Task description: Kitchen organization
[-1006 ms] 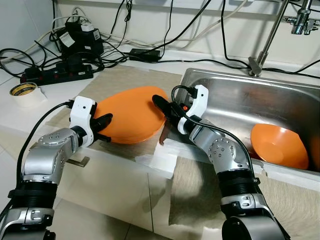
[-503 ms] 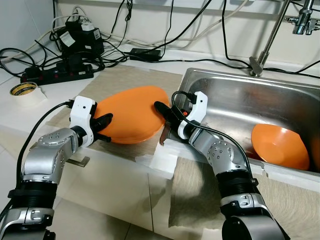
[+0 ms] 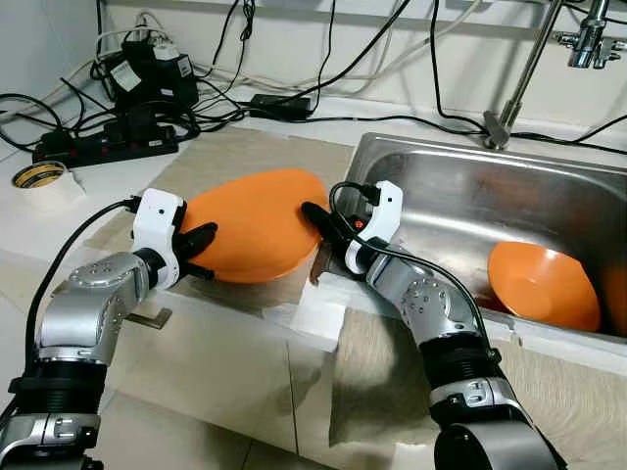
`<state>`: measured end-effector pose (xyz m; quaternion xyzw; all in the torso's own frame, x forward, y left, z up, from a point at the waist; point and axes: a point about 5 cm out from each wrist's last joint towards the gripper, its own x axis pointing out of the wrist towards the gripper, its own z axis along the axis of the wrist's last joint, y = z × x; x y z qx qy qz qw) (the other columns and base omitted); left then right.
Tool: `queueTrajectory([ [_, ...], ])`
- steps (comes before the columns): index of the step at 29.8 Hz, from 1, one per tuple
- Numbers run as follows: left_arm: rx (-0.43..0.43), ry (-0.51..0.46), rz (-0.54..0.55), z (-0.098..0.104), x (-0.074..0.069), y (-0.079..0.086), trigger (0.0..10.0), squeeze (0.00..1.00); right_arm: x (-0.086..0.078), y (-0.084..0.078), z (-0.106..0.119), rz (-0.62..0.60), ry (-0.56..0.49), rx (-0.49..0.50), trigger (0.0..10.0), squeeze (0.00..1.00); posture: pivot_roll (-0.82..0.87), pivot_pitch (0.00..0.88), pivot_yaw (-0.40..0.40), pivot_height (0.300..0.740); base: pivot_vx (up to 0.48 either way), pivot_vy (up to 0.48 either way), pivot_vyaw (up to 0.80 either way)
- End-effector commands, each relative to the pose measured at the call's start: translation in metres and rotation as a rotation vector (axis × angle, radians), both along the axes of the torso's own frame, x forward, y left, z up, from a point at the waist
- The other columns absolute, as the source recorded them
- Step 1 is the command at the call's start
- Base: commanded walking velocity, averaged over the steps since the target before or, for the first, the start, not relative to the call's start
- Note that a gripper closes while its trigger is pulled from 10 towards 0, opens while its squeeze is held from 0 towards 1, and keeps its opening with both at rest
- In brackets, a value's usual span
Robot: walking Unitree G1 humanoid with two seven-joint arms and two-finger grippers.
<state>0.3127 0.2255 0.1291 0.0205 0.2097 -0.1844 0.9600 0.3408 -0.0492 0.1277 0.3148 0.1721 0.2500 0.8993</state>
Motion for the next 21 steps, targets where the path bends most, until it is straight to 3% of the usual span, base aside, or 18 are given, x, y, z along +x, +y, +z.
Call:
queueTrajectory([
  [1, 0.007, 0.370, 0.024, -0.0711, -0.0342, -0.0015, 10.0, 0.00, -0.0052, 0.0299, 0.0002, 0.082, 0.039, 0.030, 0.0, 0.00, 0.06, 0.007, -0.041, 0.728, 0.000, 0.000, 0.00],
  [21, -0.010, 0.370, 0.018, -0.0694, -0.0337, -0.0040, 10.0, 0.00, -0.0056, 0.0316, 0.0047, 0.097, 0.002, 0.051, 0.0, 0.00, 0.06, 0.007, -0.041, 0.728, 0.000, 0.000, 0.00],
])
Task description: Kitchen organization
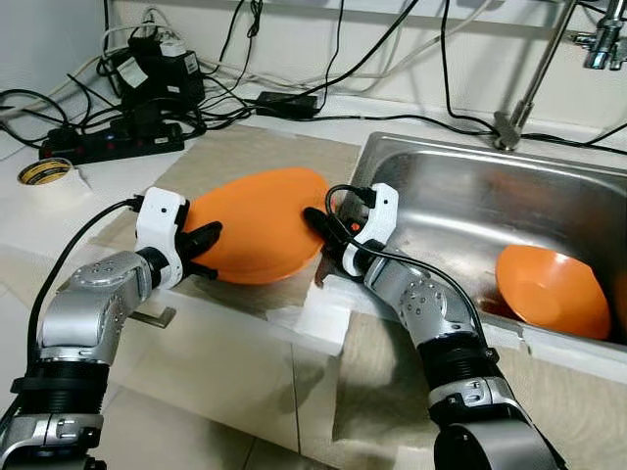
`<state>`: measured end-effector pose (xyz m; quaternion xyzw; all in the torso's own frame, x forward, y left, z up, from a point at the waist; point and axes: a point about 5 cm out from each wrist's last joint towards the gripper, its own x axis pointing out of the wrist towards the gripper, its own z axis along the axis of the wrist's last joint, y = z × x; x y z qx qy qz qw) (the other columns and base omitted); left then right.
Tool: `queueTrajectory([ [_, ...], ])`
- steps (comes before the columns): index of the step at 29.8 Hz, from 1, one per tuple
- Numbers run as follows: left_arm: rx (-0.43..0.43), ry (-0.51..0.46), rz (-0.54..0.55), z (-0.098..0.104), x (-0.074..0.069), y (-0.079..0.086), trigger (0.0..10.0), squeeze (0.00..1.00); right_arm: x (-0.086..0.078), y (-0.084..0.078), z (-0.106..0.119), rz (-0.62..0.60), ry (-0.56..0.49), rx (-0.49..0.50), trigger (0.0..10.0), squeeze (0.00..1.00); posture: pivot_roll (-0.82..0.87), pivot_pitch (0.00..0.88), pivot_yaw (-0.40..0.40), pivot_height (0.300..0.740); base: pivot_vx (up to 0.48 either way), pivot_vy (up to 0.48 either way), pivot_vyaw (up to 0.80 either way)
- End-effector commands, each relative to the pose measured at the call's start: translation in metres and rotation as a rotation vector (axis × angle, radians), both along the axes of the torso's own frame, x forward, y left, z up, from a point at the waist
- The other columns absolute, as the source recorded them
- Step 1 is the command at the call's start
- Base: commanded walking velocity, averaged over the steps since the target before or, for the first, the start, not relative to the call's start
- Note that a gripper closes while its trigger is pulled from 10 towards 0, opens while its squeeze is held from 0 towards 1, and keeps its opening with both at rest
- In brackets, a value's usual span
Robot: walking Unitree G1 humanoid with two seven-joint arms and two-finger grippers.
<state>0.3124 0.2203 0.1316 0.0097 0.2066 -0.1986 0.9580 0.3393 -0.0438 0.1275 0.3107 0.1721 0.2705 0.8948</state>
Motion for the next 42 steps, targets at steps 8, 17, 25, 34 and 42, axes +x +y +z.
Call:
queueTrajectory([
  [8, 0.022, 0.372, 0.035, -0.071, -0.033, 0.001, 10.0, 0.00, -0.004, 0.024, 0.005, 0.049, 0.008, 0.044, 0.0, 0.00, 0.06, 0.016, -0.037, 0.728, 0.000, 0.000, 0.00],
  [17, 0.025, 0.372, 0.033, -0.071, -0.033, 0.000, 10.0, 0.00, -0.003, 0.021, 0.008, 0.031, -0.068, -0.027, 0.0, 0.00, 0.06, 0.019, -0.035, 0.728, 0.000, 0.000, 0.00],
  [25, 0.034, 0.327, 0.035, -0.066, -0.029, -0.002, 10.0, 0.00, -0.001, 0.016, 0.006, -0.001, -0.070, -0.045, 0.0, 0.00, 0.06, 0.022, -0.034, 0.728, 0.000, 0.000, 0.00],
  [34, 0.084, 0.117, 0.068, -0.040, -0.008, -0.009, 10.0, 0.00, -0.001, 0.012, 0.000, -0.020, -0.122, -0.147, 0.0, 0.00, 0.06, 0.030, -0.031, 0.728, 0.000, 0.000, 0.00],
  [42, 0.075, -0.247, 0.111, 0.019, 0.015, -0.025, 10.0, 0.00, 0.003, 0.003, 0.002, -0.062, -0.163, -0.189, 0.0, 0.00, 0.05, 0.028, -0.024, 0.728, 0.000, 0.000, 0.00],
])
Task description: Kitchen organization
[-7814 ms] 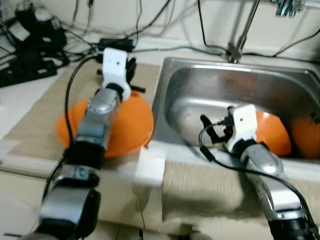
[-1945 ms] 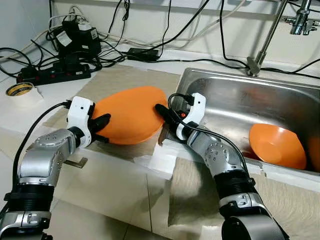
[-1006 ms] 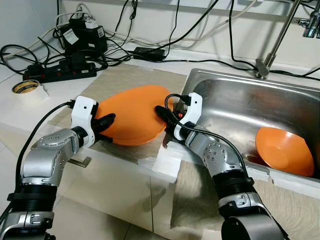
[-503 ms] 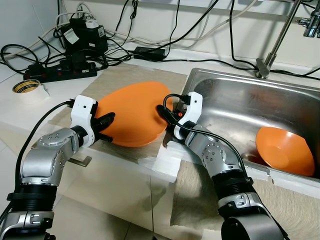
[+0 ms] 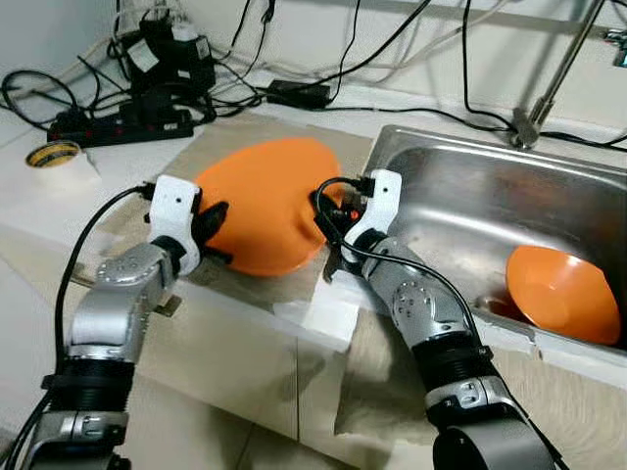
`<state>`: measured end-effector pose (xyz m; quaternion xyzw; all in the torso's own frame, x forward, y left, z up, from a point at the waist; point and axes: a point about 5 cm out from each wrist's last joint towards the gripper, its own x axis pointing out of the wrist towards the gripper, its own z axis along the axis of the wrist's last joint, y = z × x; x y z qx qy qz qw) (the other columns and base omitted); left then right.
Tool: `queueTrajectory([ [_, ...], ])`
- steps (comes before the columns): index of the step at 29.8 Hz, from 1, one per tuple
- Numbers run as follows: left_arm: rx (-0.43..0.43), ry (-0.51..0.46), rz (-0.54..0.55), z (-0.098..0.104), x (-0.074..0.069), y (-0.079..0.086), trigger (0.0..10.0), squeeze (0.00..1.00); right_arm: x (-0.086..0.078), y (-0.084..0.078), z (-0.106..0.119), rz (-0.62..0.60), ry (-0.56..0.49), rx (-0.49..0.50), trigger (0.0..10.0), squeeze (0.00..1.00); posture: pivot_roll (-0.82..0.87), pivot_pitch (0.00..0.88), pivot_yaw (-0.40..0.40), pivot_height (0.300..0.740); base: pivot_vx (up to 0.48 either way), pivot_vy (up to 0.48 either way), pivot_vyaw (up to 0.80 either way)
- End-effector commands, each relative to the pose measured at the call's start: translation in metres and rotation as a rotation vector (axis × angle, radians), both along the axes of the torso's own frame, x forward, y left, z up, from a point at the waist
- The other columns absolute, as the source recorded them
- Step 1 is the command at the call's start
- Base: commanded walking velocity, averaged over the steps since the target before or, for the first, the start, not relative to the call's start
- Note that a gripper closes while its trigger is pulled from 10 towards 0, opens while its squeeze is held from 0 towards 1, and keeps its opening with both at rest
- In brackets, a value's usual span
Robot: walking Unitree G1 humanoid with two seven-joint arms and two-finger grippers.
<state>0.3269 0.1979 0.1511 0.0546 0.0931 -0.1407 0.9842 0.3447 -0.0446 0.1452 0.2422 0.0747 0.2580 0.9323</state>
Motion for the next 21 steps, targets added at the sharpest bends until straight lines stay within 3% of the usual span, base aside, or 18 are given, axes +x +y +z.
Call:
queueTrajectory([
  [1, 0.003, -0.020, 0.005, 0.003, 0.000, -0.005, 10.0, 0.00, -0.002, 0.002, -0.015, 0.001, 0.058, -0.089, 0.0, 0.00, 0.05, 0.028, -0.024, 0.728, 0.000, 0.000, 0.00],
  [5, -0.017, -0.070, -0.029, 0.013, -0.001, -0.012, 10.0, 0.00, -0.002, 0.001, -0.015, -0.009, 0.047, -0.093, 0.0, 0.00, 0.05, 0.027, -0.022, 0.728, 0.000, 0.000, 0.00],
  [10, -0.018, -0.063, -0.072, 0.014, -0.004, -0.019, 10.0, 0.00, -0.001, -0.002, -0.012, -0.034, 0.003, -0.120, 0.0, 0.00, 0.05, 0.029, -0.019, 0.728, 0.000, 0.000, 0.00],
  [12, -0.055, -0.024, -0.107, 0.012, -0.010, -0.023, 10.0, 0.00, 0.001, -0.005, -0.004, -0.053, -0.071, -0.165, 0.0, 0.00, 0.05, 0.031, -0.020, 0.728, 0.000, 0.000, 0.00],
  [21, -0.120, 0.039, -0.115, 0.001, -0.016, -0.028, 10.0, 0.00, 0.007, -0.013, 0.015, -0.098, -0.178, -0.199, 0.0, 0.00, 0.05, 0.027, -0.019, 0.728, 0.000, 0.000, 0.00],
])
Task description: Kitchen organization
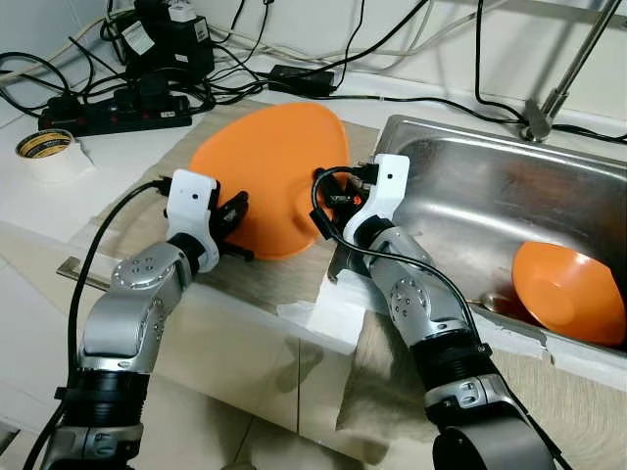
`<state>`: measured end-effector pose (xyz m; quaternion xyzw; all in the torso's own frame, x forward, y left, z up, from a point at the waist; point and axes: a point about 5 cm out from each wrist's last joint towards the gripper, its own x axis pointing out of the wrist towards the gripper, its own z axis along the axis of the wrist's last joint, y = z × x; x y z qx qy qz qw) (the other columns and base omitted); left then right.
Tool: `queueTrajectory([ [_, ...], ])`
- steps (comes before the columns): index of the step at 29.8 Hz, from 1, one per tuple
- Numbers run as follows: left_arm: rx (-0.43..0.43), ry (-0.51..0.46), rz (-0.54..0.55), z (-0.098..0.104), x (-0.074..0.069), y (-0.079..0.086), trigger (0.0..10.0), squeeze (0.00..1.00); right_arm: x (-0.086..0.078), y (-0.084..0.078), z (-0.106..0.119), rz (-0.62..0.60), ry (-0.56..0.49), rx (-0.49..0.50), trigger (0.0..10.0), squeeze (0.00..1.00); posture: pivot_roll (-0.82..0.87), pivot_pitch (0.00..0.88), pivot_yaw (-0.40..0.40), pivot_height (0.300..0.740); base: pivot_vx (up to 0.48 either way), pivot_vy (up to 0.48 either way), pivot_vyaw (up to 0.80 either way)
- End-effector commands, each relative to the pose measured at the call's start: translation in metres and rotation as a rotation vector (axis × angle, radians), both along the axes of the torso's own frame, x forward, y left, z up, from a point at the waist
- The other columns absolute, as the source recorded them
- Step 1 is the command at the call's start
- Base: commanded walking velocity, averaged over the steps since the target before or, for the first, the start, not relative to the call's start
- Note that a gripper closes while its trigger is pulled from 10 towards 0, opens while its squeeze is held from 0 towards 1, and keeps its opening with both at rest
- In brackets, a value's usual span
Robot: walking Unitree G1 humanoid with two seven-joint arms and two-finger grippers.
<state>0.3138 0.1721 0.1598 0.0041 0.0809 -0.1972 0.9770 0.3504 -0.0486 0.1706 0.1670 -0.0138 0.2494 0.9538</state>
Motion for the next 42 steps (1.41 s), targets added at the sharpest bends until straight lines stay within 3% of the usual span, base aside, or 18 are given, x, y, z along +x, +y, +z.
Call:
queueTrajectory([
  [1, -0.022, 0.048, -0.009, -0.008, -0.004, -0.002, 10.0, 0.00, 0.002, -0.010, -0.006, -0.054, 0.010, -0.087, 0.0, 0.00, 0.05, 0.027, -0.019, 0.728, 0.000, 0.000, 0.00],
  [10, -0.060, -0.016, 0.045, -0.002, -0.005, -0.001, 10.0, 0.00, 0.004, -0.024, 0.000, -0.115, -0.054, -0.127, 0.0, 0.00, 0.05, 0.017, -0.018, 0.728, 0.000, 0.000, 0.00],
  [11, -0.066, -0.025, 0.054, -0.002, -0.006, -0.004, 10.0, 0.00, 0.006, -0.032, 0.004, -0.148, -0.085, -0.154, 0.0, 0.00, 0.05, 0.017, -0.017, 0.728, 0.000, 0.000, 0.00],
  [19, -0.084, -0.004, 0.029, -0.006, -0.008, -0.013, 10.0, 0.00, 0.009, -0.051, 0.017, -0.211, -0.151, -0.189, 0.0, 0.00, 0.03, 0.007, -0.007, 0.728, 0.000, 0.000, 0.00],
  [21, -0.099, -0.004, 0.011, -0.006, -0.009, -0.017, 10.0, 0.00, 0.010, -0.054, 0.021, -0.220, -0.163, -0.189, 0.0, 0.00, 0.03, 0.006, -0.007, 0.728, 0.000, 0.000, 0.00],
  [22, -0.155, -0.008, -0.042, -0.003, -0.012, -0.029, 10.0, 0.00, 0.012, -0.060, 0.029, -0.235, -0.192, -0.187, 0.0, 0.00, 0.03, 0.001, -0.003, 0.728, 0.000, 0.000, 0.00],
  [28, -0.192, -0.038, -0.139, 0.008, -0.016, -0.045, 10.0, 0.00, 0.016, -0.070, 0.042, -0.271, -0.249, -0.212, 0.0, 0.00, 0.02, 0.000, 0.000, 0.728, 0.000, 0.000, 0.00],
  [32, -0.187, -0.030, -0.180, 0.003, -0.019, -0.050, 10.0, 0.00, 0.017, -0.082, 0.059, -0.296, -0.339, -0.222, 0.0, 0.00, 0.02, 0.000, 0.001, 0.728, 0.000, 0.000, 0.00],
  [35, -0.187, -0.027, -0.184, 0.003, -0.020, -0.052, 10.0, 0.00, 0.018, -0.087, 0.064, -0.313, -0.349, -0.228, 0.0, 0.00, 0.02, 0.000, 0.001, 0.728, 0.000, 0.000, 0.00],
  [38, -0.192, -0.011, -0.194, 0.003, -0.021, -0.055, 10.0, 0.00, 0.024, -0.107, 0.070, -0.381, -0.344, -0.261, 0.0, 0.00, 0.01, 0.000, 0.003, 0.728, 0.000, 0.000, 0.00],
  [42, -0.191, -0.004, -0.198, 0.003, -0.021, -0.055, 10.0, 0.00, 0.026, -0.118, 0.072, -0.417, -0.345, -0.275, 0.0, 0.00, 0.01, 0.000, 0.008, 0.728, 0.000, 0.000, 0.00],
])
